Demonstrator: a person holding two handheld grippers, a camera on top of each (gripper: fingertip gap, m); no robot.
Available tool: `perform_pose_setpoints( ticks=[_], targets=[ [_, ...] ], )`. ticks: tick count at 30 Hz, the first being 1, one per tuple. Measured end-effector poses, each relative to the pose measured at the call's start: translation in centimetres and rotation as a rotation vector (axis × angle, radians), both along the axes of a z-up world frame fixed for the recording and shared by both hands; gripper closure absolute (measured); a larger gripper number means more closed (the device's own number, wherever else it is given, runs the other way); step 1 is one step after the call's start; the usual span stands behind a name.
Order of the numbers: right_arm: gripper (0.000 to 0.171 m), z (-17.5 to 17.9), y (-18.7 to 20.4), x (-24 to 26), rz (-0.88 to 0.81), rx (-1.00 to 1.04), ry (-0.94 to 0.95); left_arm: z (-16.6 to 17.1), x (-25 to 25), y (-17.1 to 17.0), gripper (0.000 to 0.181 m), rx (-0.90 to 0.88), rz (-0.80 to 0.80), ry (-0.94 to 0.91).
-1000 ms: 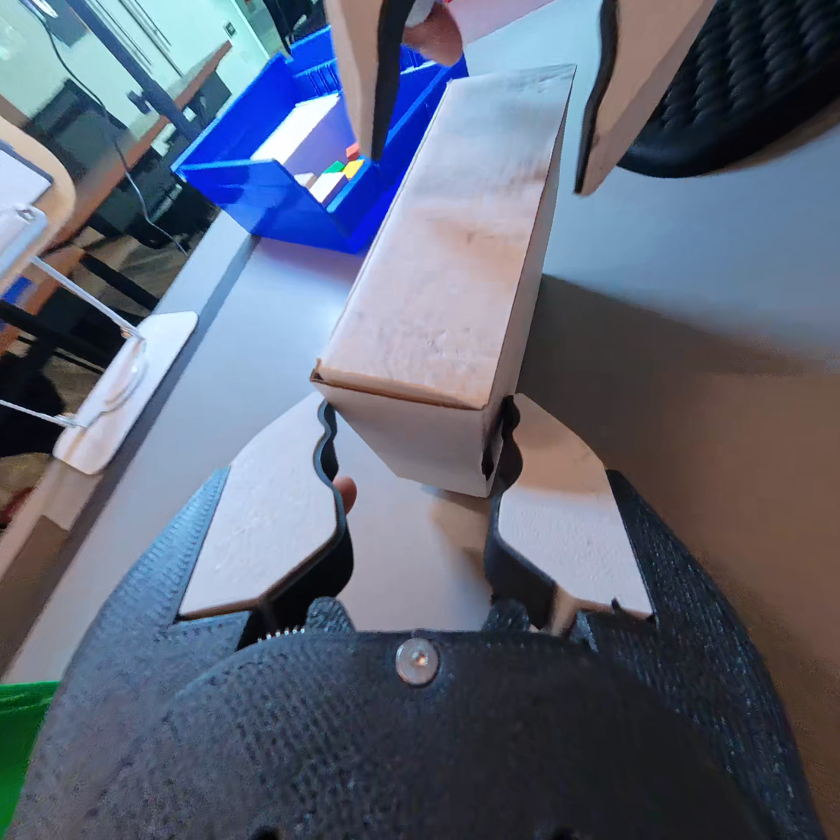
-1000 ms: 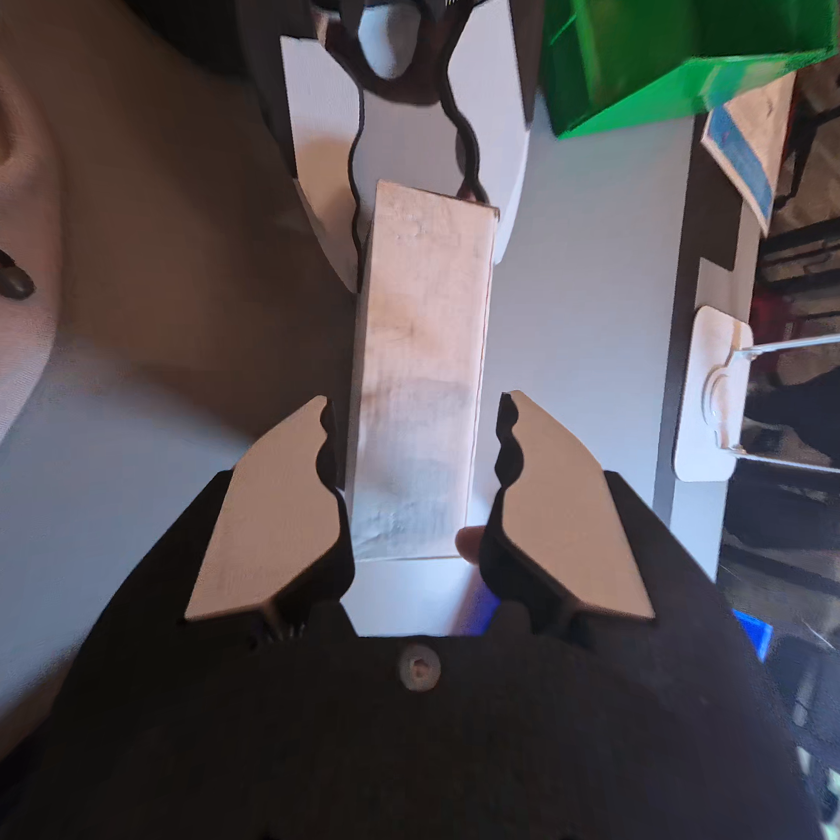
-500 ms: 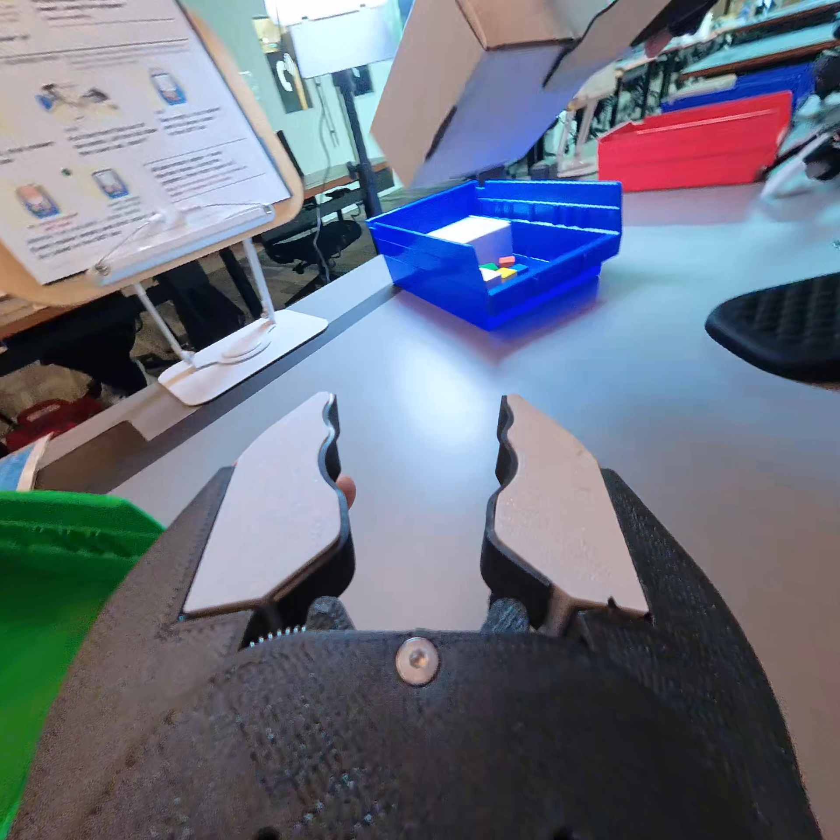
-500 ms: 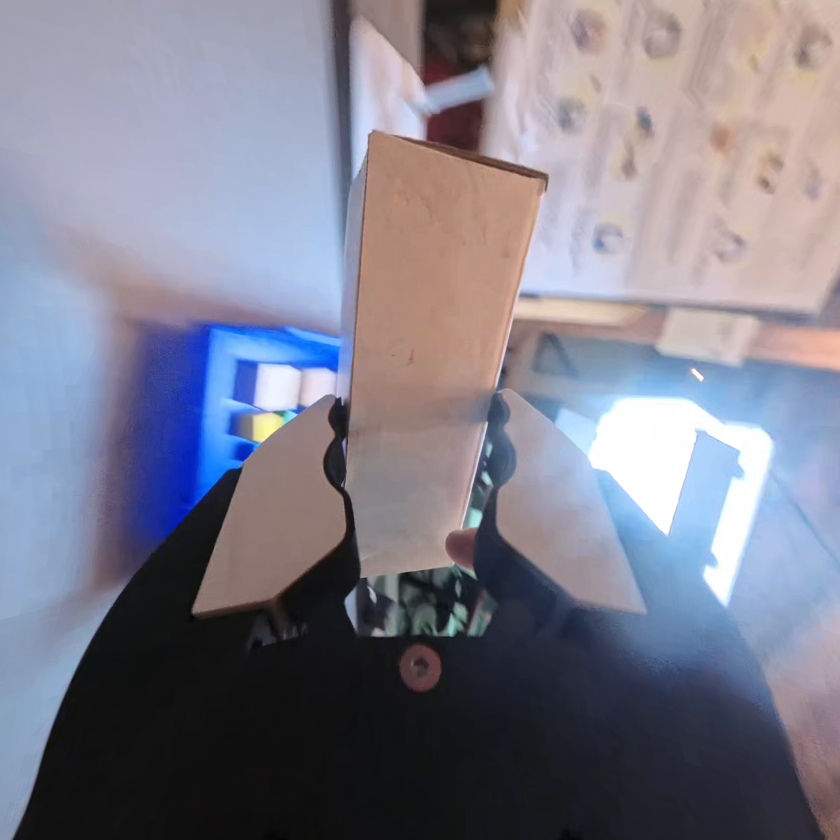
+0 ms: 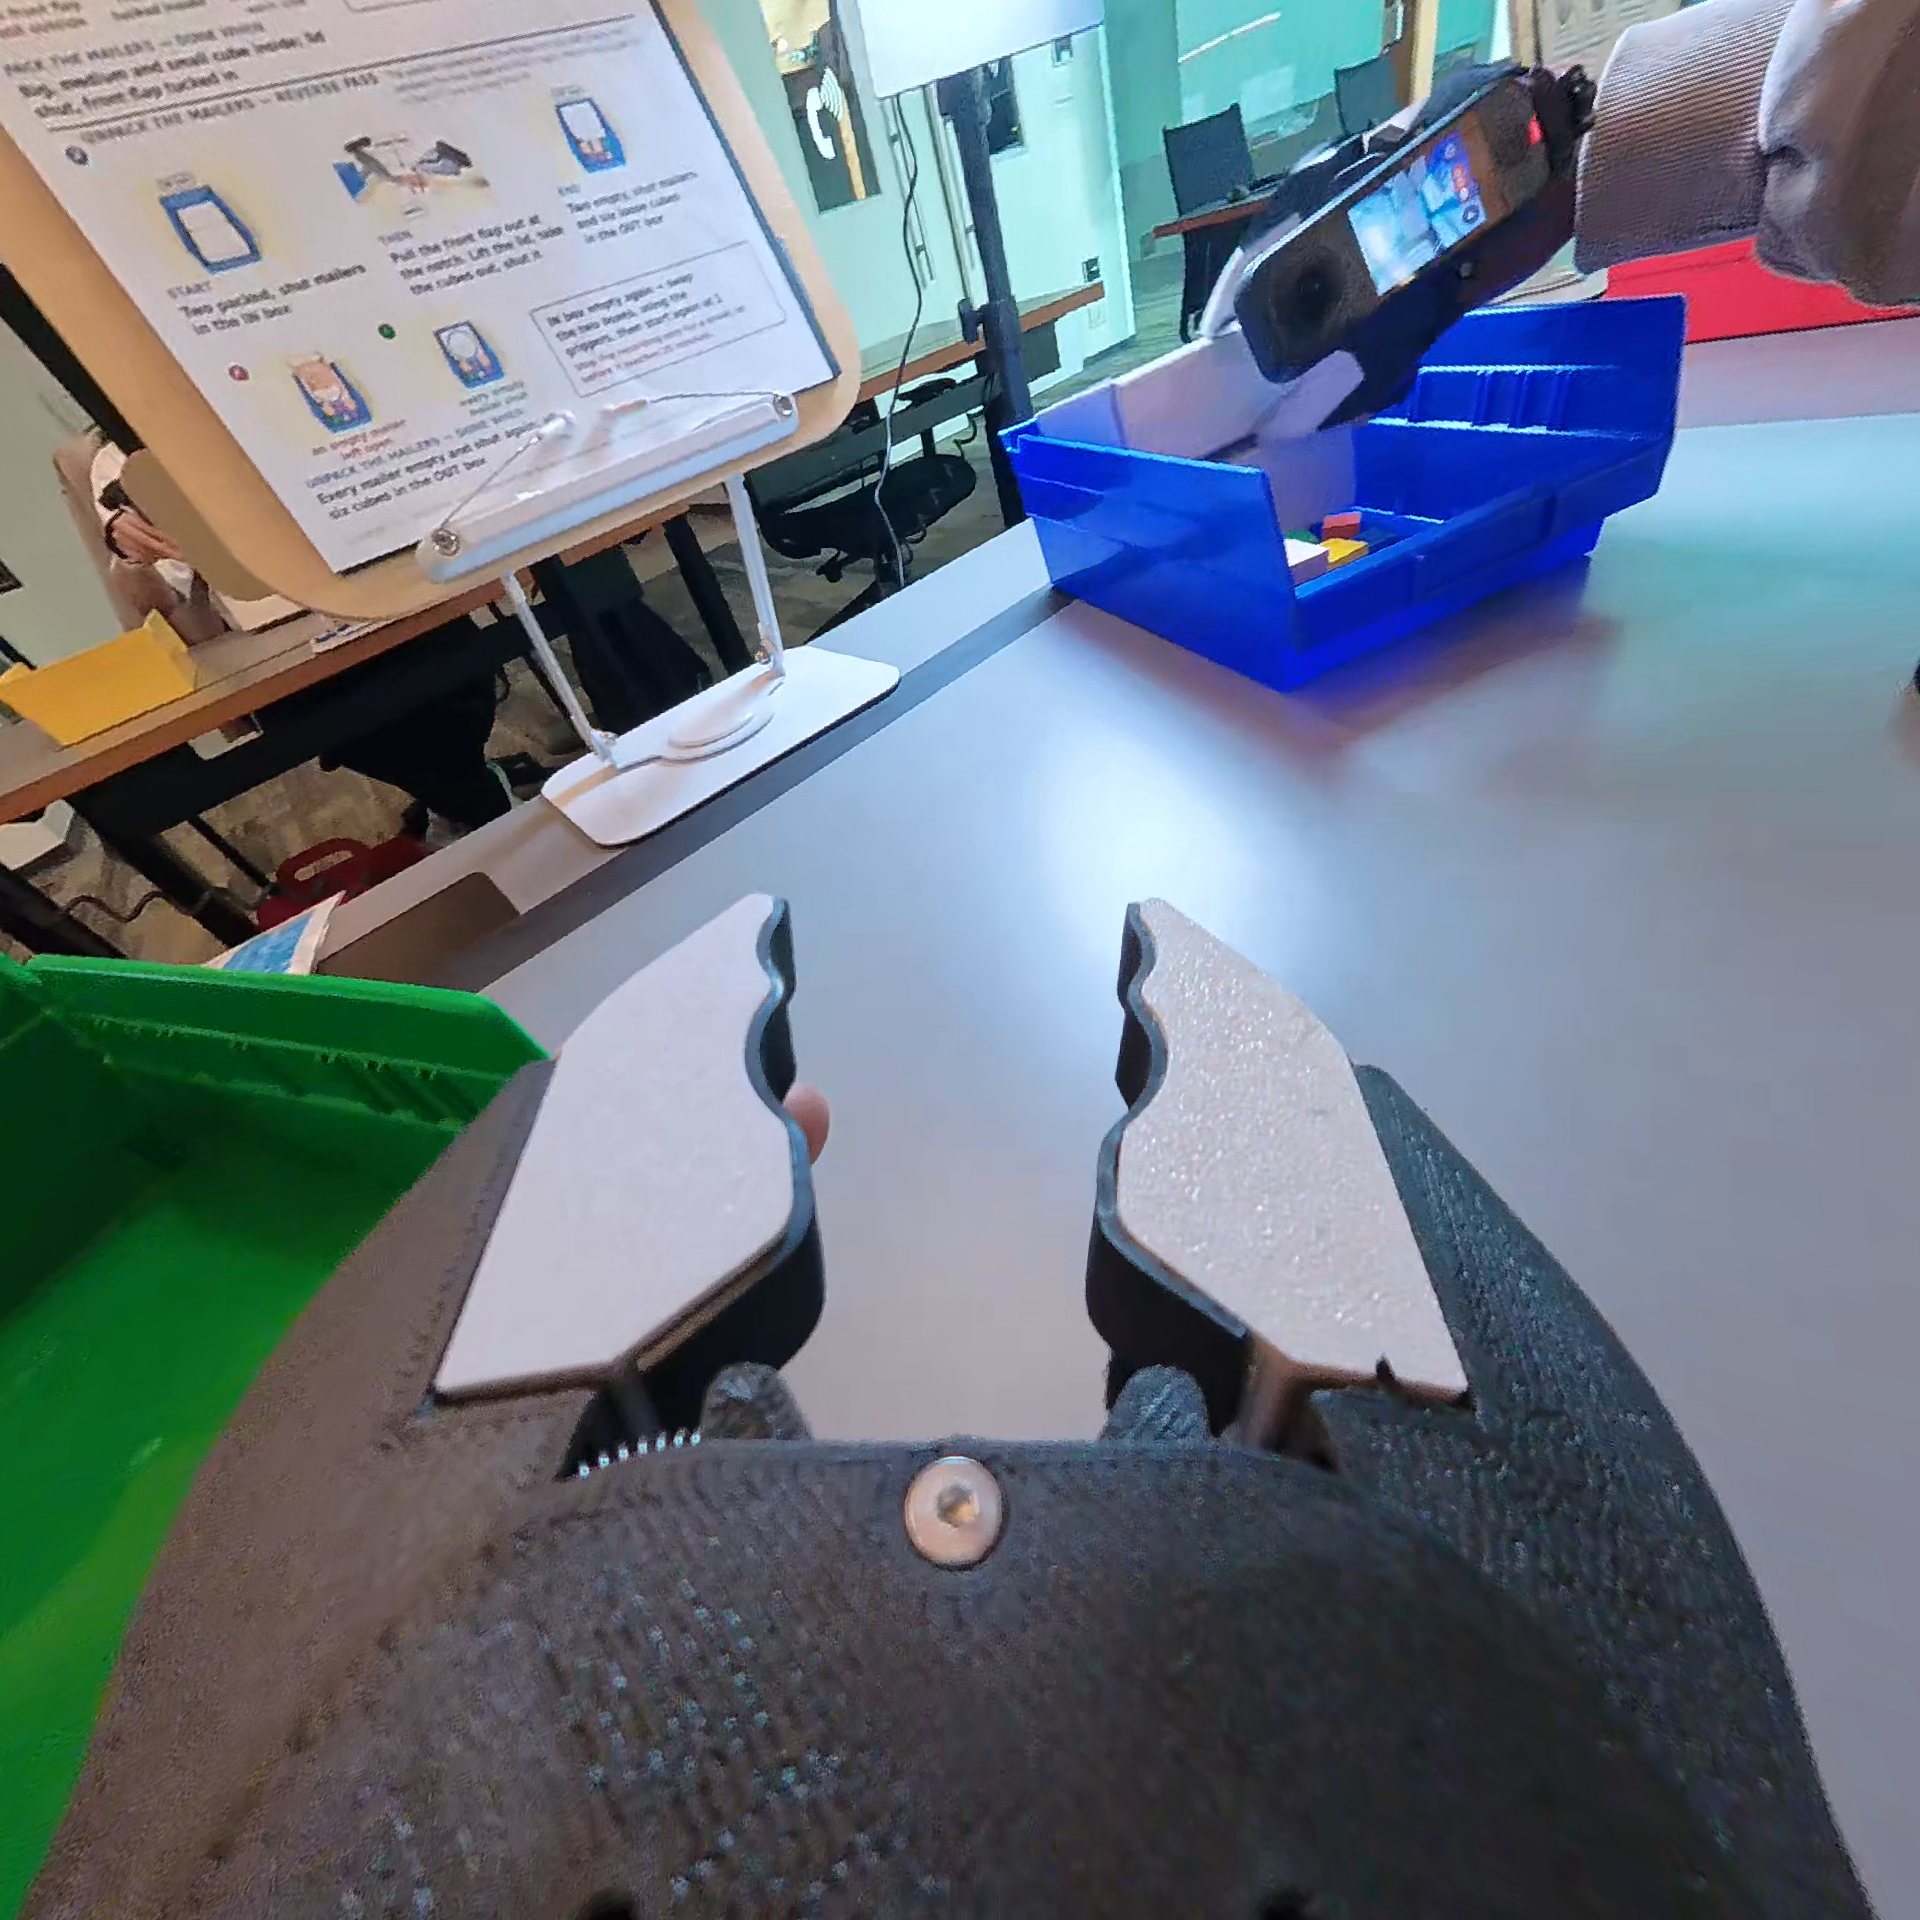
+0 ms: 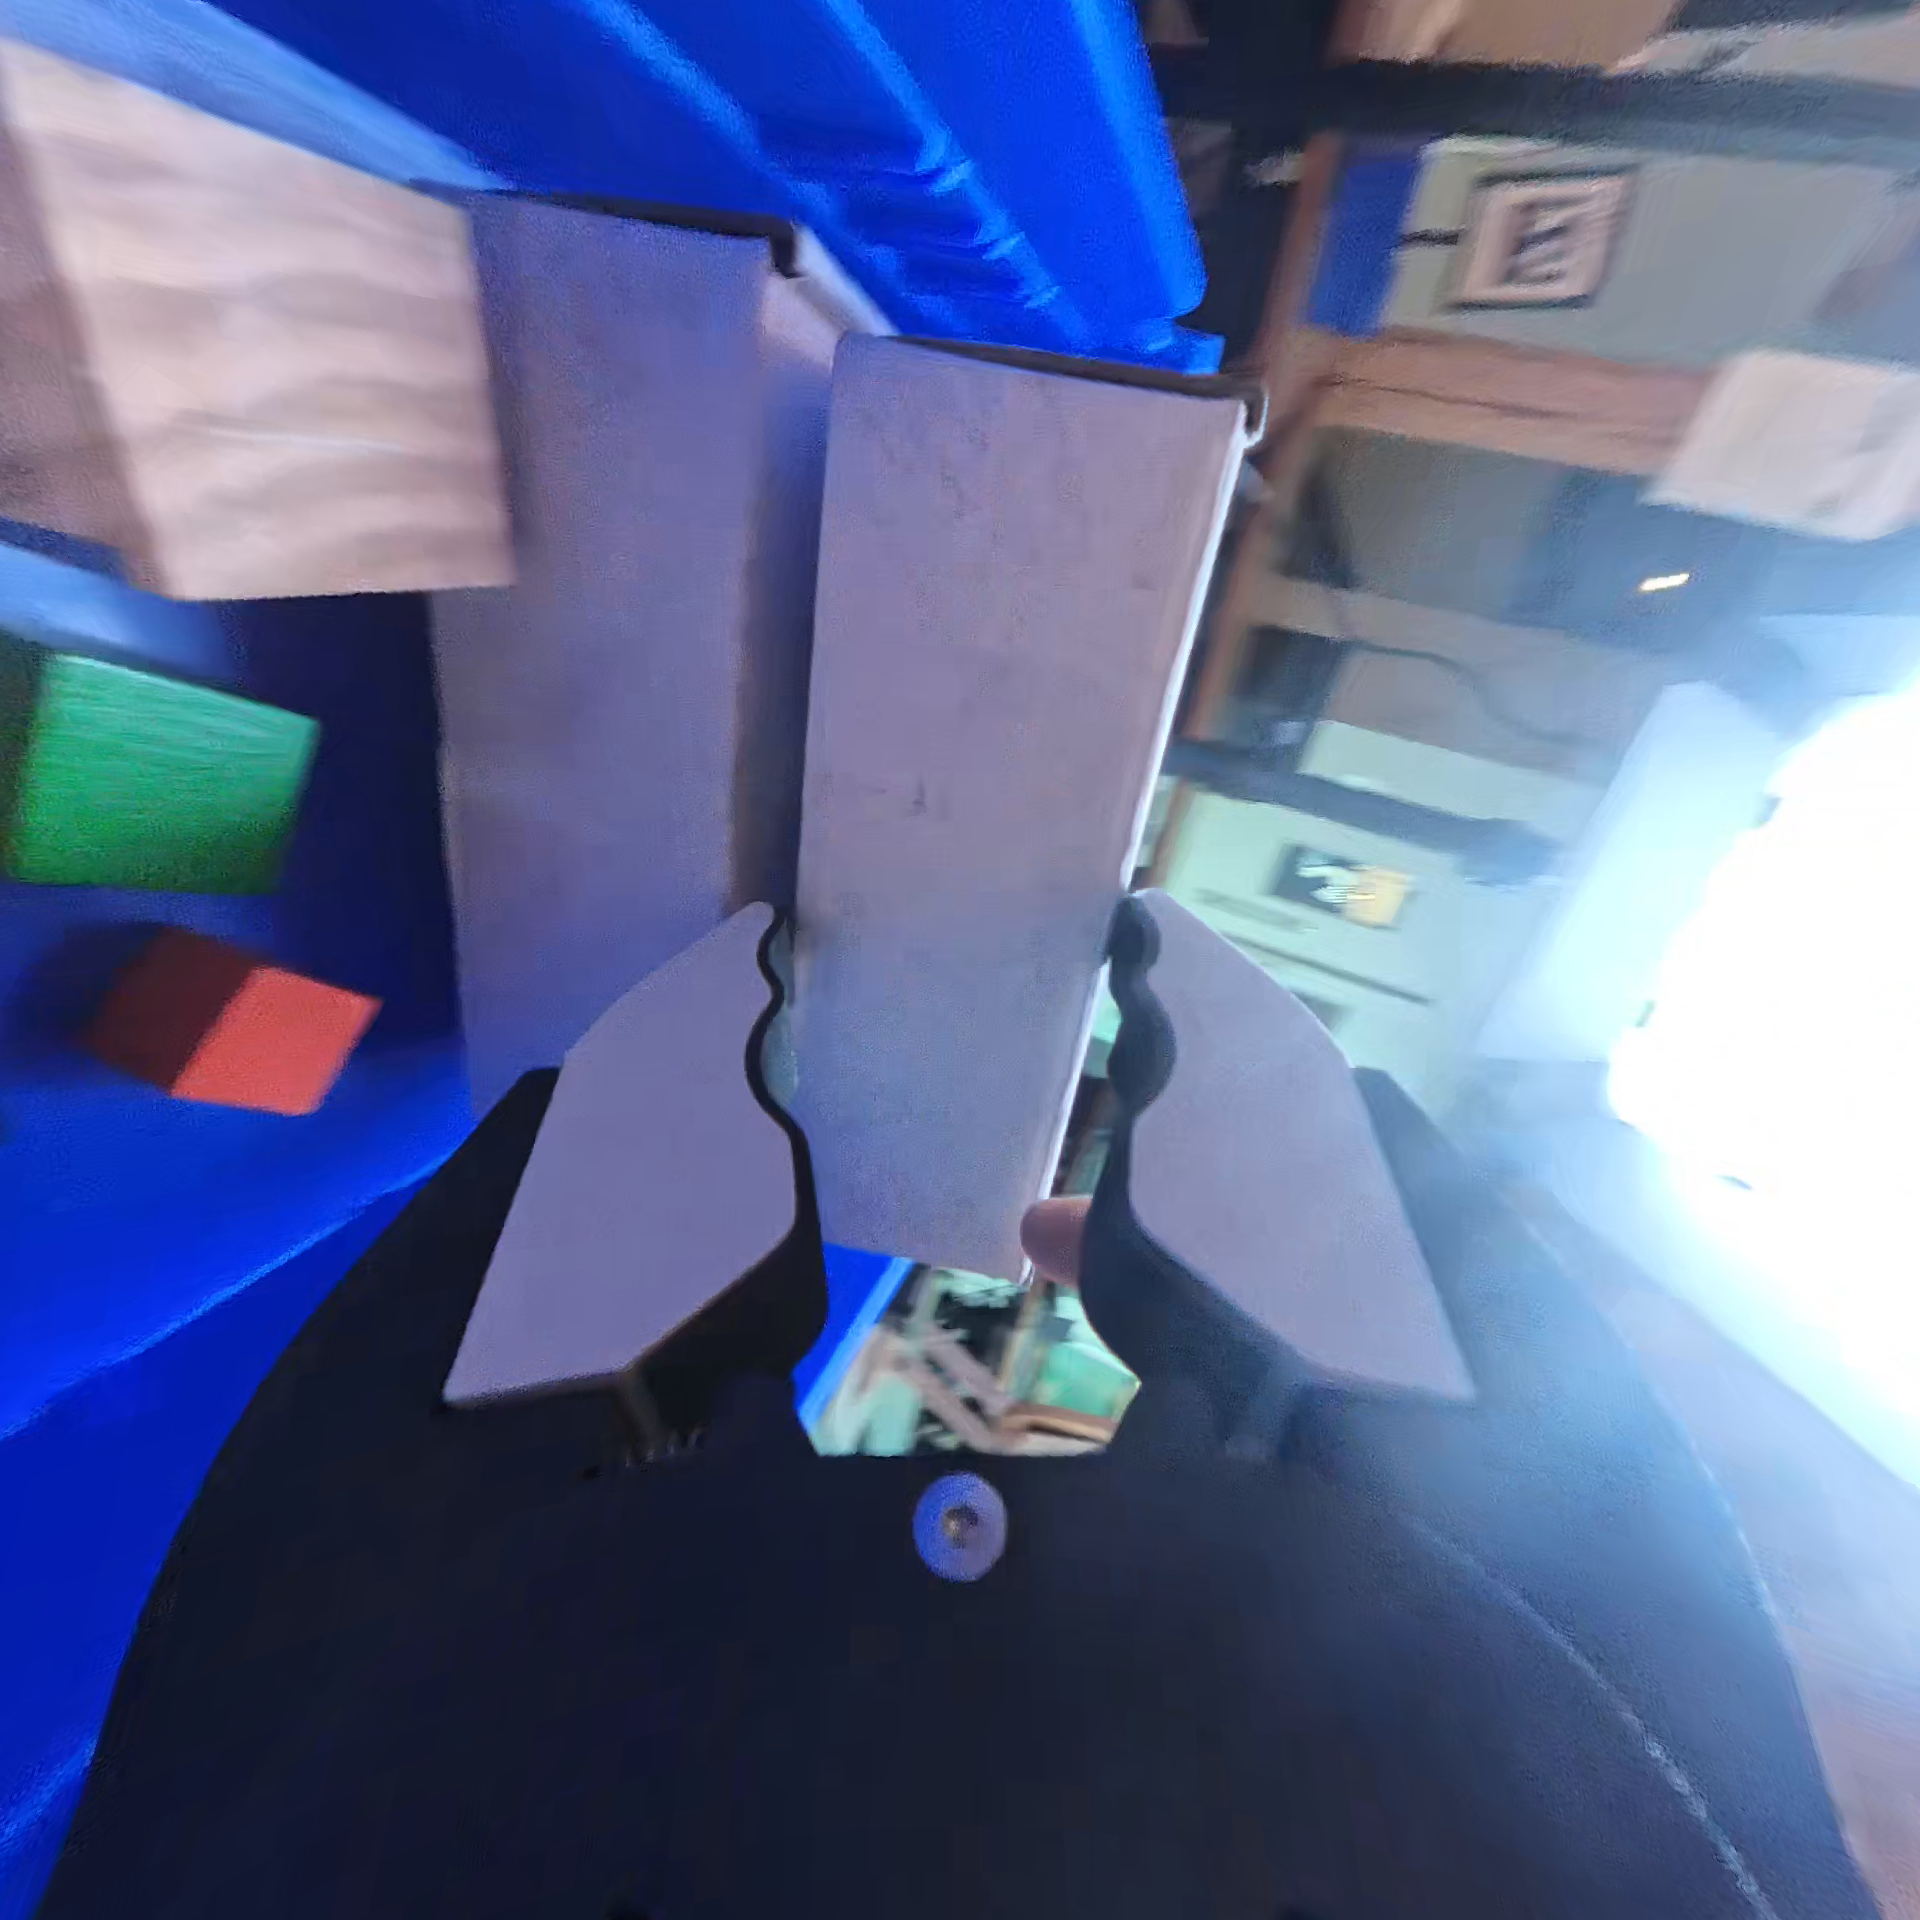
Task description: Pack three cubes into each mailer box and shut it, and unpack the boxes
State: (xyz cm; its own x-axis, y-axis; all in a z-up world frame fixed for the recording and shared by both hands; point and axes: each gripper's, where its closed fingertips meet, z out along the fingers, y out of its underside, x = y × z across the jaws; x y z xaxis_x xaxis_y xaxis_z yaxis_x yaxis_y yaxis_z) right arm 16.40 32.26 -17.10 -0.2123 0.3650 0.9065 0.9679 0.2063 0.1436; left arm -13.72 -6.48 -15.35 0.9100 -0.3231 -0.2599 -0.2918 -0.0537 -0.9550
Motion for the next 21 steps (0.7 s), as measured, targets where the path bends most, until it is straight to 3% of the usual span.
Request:
perform_pose_setpoints(
  ticks=[4,11,17,21],
  targets=[
    [0.111,-1.5,-0.4,0.2,-0.019,-0.108,-0.01,-0.4,-0.4,0.4,0.122,-0.014,0.013,-0.001],
    [0.122,-1.0,-0.9,-1.1,-0.094,-0.36,0.209,-1.1,-0.4,0.7,0.124,-0.032,0.021,0.026],
    [0.123,-0.4,-0.3,-1.4,-0.094,-0.28,0.196,-1.7,-2.0,0.7,0.123,-0.075,0.084,0.086],
    [0.116,1.0,-5.1,-3.4,-0.006,-0.345,0.412,-1.7,-6.3,0.1,0.117,-0.169,0.21,0.145]
  ],
)
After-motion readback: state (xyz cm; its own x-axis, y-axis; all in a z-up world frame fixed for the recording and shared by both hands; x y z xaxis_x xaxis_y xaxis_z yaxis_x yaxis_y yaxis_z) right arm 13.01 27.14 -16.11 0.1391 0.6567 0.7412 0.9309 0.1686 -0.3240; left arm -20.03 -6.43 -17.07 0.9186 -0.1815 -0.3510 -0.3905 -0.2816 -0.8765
